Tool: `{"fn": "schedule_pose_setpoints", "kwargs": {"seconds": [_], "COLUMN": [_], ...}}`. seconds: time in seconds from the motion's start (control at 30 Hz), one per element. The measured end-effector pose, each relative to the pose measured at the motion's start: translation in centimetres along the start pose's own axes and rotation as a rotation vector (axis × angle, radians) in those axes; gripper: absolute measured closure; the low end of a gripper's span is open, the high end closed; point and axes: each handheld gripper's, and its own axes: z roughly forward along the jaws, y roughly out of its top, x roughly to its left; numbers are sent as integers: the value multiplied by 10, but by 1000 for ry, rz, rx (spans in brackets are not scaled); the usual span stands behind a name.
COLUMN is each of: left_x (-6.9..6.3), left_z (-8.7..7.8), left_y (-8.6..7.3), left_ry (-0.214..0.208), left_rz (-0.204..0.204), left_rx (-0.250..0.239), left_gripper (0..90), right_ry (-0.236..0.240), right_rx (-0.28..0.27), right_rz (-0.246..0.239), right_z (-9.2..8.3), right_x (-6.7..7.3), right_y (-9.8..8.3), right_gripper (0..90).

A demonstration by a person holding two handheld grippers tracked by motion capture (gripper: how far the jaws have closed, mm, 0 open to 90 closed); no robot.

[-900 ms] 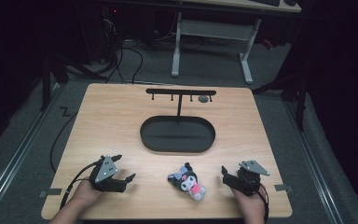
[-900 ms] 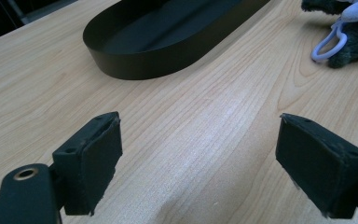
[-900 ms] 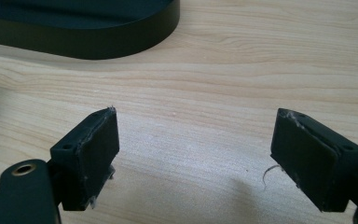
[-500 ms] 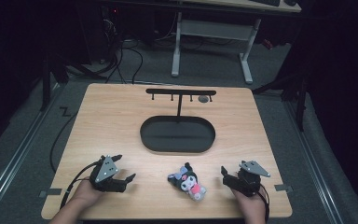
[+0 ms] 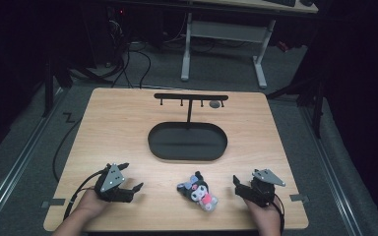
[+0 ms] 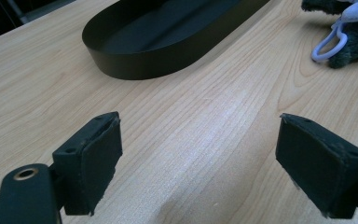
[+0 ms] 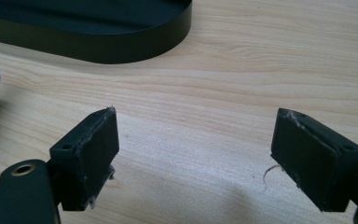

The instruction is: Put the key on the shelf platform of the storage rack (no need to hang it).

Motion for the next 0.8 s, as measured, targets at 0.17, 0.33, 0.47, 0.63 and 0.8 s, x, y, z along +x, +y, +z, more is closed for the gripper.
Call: {"fn": "schedule_pose_setpoints", "kwargs": {"seconds": [0.17, 0.33, 0.47, 0.63, 0.8], "left_x": [0, 0, 0, 0, 0], "left_z": [0, 0, 0, 0, 0], "left_y": [0, 0, 0, 0, 0], "left_ry": [1, 1, 2, 0, -1], "left_rz": [-1, -3, -3, -3, -4], "left_rx": [-1, -1, -2, -2, 0], "left_gripper": [154, 154, 154, 154, 154], "right_ry": [-3, 1, 11, 12, 13], "right_rx": [28, 24, 57, 102, 114], "right_rz": [0, -12, -5, 5, 4], "right_z": [-1, -2, -1, -1, -2], "right_x": [1, 4, 5, 5, 5], "right_y": [3, 4, 3, 4, 6], "right_gripper": [152, 152, 154, 172, 185]}}
